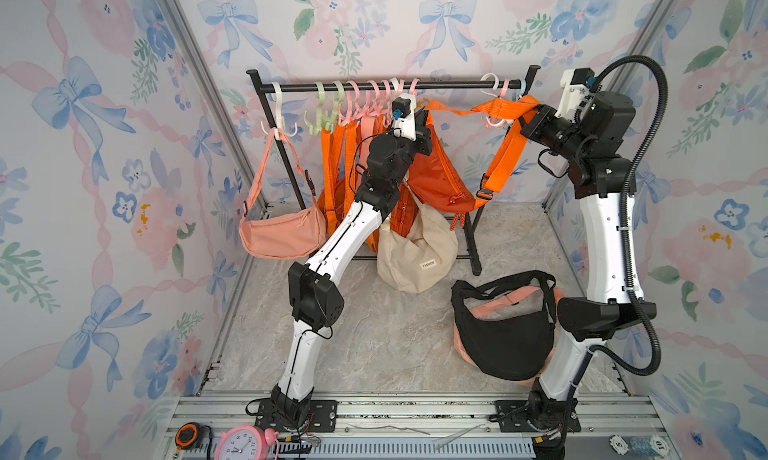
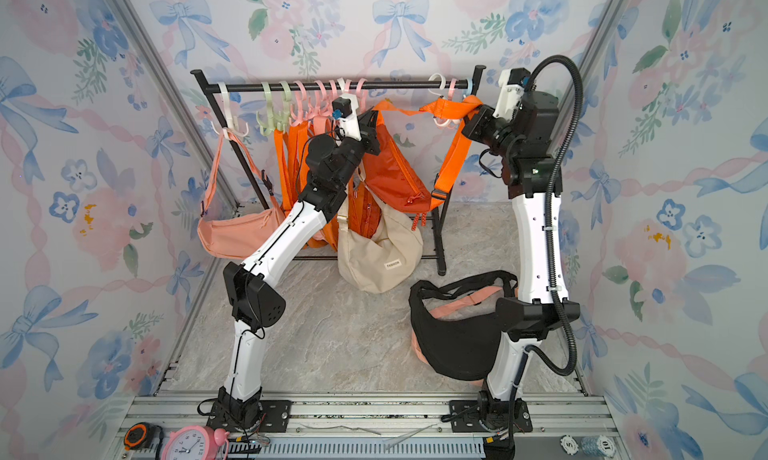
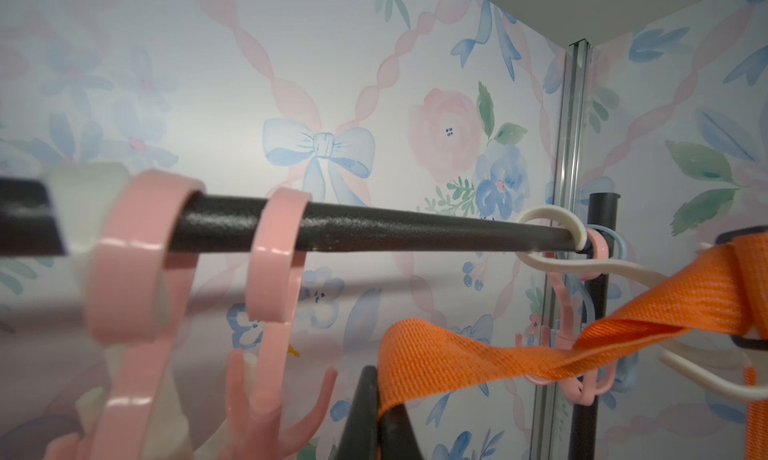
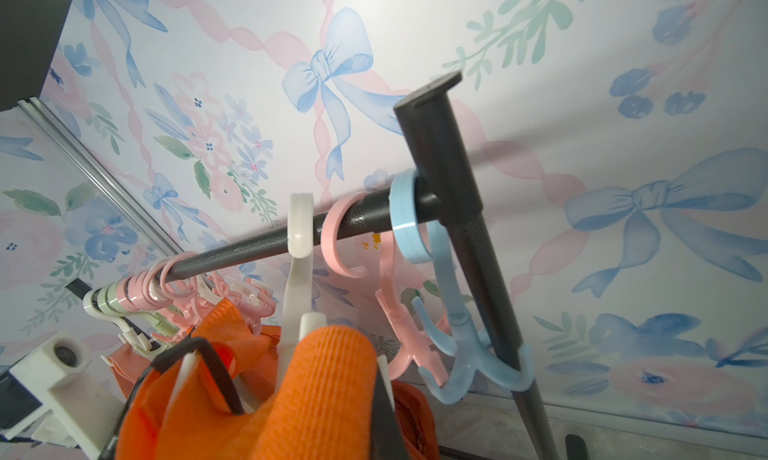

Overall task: Take the bag off the hook
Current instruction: Pick up the bag from the hook.

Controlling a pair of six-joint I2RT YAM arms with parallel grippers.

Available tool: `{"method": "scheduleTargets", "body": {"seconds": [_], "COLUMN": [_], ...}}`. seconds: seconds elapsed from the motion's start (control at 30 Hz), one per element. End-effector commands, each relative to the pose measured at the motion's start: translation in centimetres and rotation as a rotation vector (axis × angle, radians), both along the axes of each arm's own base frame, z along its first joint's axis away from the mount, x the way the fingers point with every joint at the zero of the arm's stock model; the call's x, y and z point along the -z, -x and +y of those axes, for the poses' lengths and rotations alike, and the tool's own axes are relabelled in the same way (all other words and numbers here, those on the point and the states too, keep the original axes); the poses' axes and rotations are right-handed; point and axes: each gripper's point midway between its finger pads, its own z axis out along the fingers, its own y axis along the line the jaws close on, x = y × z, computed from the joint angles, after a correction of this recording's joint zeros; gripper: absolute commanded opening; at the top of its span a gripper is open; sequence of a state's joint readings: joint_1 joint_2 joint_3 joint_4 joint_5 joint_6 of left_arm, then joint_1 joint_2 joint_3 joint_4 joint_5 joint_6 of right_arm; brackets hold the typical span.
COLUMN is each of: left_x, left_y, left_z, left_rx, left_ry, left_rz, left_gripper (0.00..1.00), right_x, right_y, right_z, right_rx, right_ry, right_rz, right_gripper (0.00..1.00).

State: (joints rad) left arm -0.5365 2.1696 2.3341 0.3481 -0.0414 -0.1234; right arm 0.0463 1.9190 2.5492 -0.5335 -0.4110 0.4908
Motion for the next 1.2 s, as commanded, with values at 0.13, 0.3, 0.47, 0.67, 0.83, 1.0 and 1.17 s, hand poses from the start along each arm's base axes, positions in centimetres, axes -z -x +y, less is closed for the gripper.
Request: {"method": "scheduleTargets", "body": {"seconds": [0.13,0.3,0.47,0.67,0.83,1.0,1.17], "left_x": [-5.4,-6.8,-8.0,-9.3,-10.6,-11.4,-11.4], "left_y": [4.7,7.1,8.1,7.4,6.4,6.8,6.7], "left_z": [2.1,1.2,0.9,0.5,1.8,2.3,2.6], "left_rx": [0.021,0.043,0.057,0.052,0.027,0.021,0.018], "left_ry": [0.034,0.017,0.02,0.023,0.077,0.091,0.09], "left_rz": [-0.09,-0.133,-0.166,-0.174,-0.195,-0.222,-0.222], "left_gripper": [0.0,0.0,0.0,0.0,0.0,0.0,0.0], "right_x": [-0.7,1.4,4.3,2.9,1.4,0.1,-0.2], "right_y": [2.9,3.7,2.7,1.5,0.5,0.4,0.7], "right_z": [1.4,2.1,2.1,1.9,1.1,0.6,1.2], "right_rx": [-0.079,-0.089,-0.082,-0.075,-0.054,-0.049,-0.083], "right_ry": [-0.002,-0.007,-0.014,-0.012,0.015,0.0,-0.017], "right_rz": [-0.022,-0.012,0.032,0.017,0.006,-0.015,-0.01], "right_gripper": [0.01,0.03,0.05,0.11,0.07,0.04,0.15]}}
